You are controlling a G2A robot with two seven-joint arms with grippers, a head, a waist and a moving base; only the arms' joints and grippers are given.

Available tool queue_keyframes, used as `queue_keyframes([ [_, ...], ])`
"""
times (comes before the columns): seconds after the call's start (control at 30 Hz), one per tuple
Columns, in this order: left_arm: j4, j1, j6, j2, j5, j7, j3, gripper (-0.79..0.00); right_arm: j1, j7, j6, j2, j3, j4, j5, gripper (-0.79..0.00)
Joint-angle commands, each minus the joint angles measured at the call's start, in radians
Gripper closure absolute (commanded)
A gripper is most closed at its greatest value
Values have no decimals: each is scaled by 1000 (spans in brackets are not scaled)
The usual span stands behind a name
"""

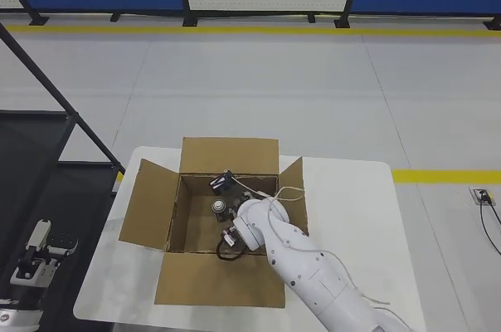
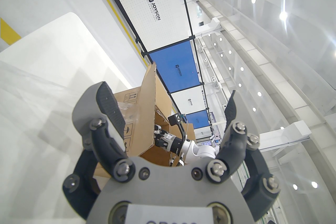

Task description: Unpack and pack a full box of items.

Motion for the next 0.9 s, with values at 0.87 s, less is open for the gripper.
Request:
queue_keyframes([
  [0.87, -22, -69, 39, 15, 194, -69, 94, -785, -647, -26, -354, 144, 518, -1108, 146, -785],
])
